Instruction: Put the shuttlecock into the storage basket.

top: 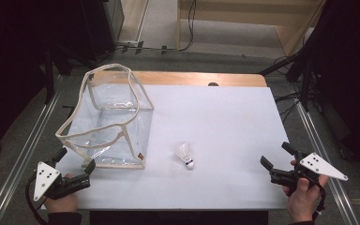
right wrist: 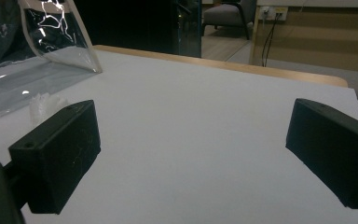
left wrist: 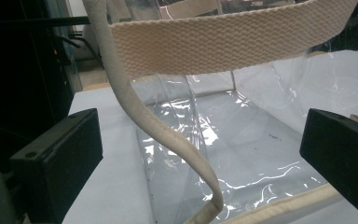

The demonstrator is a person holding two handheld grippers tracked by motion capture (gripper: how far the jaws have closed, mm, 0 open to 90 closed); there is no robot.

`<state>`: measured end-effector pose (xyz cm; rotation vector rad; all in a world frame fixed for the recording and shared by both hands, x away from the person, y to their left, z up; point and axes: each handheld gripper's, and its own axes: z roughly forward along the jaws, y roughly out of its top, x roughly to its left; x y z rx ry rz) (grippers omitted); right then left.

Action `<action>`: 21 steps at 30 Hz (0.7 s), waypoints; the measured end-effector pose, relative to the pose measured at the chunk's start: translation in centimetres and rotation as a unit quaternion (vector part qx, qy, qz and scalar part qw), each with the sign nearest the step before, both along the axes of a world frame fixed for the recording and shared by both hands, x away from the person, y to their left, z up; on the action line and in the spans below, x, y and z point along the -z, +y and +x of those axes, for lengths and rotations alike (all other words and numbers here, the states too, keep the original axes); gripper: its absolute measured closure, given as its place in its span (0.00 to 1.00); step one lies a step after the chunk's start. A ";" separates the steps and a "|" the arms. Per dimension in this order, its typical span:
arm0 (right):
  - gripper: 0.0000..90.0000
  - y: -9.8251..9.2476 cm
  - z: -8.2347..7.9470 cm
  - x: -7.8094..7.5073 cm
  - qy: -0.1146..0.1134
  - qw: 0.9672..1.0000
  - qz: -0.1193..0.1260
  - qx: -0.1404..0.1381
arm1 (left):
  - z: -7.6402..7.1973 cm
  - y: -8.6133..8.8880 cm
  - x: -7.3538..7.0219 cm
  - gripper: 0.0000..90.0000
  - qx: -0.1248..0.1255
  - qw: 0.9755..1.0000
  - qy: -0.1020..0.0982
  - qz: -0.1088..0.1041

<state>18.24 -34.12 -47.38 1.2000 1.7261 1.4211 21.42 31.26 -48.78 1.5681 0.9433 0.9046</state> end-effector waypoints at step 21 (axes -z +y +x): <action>0.02 3.9 1.7 -2.1 -0.004 0.998 -0.013 -0.054 | 0.0 0.2 0.0 0.00 -0.001 1.000 0.002 -0.007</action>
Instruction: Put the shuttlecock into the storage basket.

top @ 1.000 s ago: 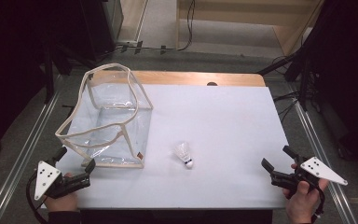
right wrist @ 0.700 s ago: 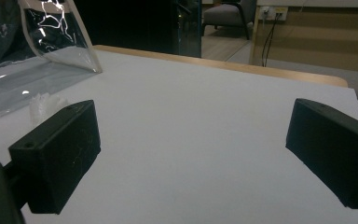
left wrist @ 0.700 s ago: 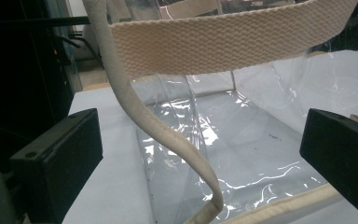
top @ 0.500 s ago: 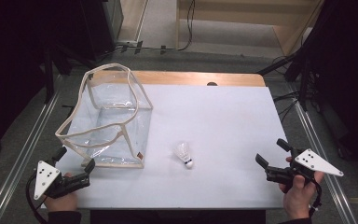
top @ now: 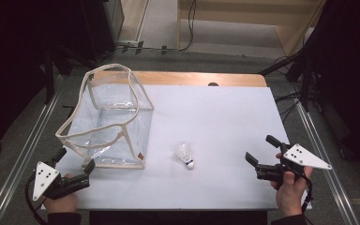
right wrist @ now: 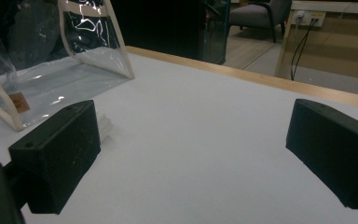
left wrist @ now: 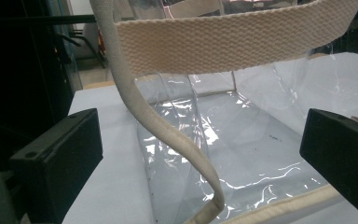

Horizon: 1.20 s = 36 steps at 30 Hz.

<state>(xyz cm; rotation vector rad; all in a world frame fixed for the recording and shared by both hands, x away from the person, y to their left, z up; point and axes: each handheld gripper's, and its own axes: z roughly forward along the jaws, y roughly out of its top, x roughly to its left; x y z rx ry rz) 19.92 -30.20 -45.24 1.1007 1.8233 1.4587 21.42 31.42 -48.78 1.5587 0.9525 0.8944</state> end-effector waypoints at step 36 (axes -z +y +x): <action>0.02 5.4 2.5 -2.6 0.004 0.998 -0.012 -0.065 | -0.1 0.0 0.0 0.00 0.001 1.000 -0.001 0.000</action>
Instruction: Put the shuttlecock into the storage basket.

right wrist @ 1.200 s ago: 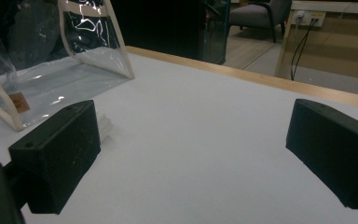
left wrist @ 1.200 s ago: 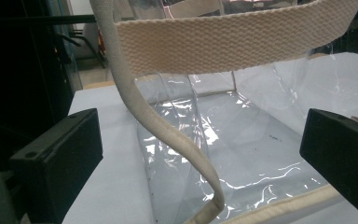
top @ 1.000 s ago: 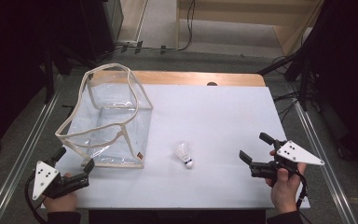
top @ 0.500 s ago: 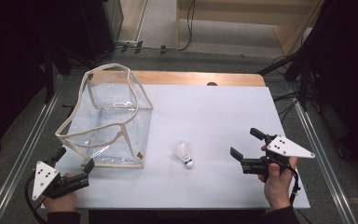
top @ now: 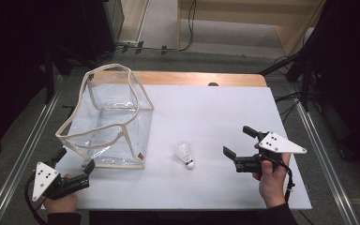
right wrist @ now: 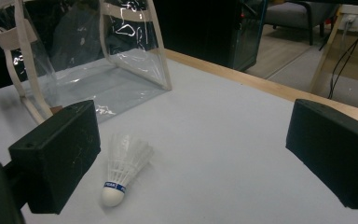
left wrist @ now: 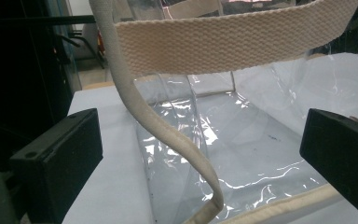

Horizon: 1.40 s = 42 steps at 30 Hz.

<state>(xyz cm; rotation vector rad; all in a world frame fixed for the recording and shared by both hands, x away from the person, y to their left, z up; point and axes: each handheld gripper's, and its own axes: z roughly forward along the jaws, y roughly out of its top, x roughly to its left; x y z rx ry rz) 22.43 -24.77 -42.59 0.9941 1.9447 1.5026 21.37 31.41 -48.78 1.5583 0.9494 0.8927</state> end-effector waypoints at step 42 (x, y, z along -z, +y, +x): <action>0.02 5.3 1.8 -0.6 0.017 0.998 -0.015 -0.053 | 0.0 0.0 0.0 0.00 0.001 1.000 -0.001 0.000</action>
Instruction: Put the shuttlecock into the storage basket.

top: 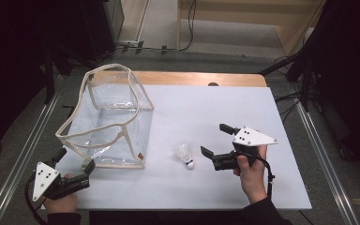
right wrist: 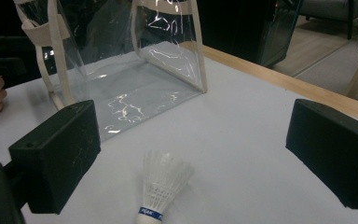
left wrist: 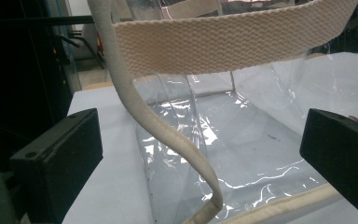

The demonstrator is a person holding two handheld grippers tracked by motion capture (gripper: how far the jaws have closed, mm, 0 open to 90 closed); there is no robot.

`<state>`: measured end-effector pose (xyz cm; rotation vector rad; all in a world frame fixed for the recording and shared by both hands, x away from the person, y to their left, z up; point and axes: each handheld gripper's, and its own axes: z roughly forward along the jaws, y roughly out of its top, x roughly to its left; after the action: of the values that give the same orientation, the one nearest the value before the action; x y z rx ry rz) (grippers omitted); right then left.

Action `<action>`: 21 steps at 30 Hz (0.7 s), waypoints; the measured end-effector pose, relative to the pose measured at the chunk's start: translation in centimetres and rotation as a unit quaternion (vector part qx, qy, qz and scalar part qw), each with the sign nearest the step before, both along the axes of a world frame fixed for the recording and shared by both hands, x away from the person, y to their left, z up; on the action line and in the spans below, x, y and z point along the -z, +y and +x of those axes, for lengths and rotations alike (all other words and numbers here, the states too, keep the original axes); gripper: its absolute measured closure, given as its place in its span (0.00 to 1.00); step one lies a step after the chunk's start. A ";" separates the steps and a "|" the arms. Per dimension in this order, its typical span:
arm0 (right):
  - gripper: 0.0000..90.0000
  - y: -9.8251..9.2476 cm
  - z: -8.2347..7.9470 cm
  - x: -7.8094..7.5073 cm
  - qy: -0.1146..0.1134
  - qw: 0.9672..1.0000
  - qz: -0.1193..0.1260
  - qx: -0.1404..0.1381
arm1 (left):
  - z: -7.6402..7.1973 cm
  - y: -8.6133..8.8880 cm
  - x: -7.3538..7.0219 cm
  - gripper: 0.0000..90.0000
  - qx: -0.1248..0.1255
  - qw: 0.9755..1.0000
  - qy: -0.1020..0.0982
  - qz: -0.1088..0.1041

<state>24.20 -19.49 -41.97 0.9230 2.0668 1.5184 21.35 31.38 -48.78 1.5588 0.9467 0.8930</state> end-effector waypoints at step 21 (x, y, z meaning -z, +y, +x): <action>0.02 2.0 0.8 0.6 0.040 0.999 -0.026 -0.014 | 0.0 0.0 0.0 0.00 0.001 1.000 0.000 0.000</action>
<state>25.03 -17.46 -42.52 0.9530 2.1731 1.4580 21.34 31.43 -48.77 1.5585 0.9461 0.8913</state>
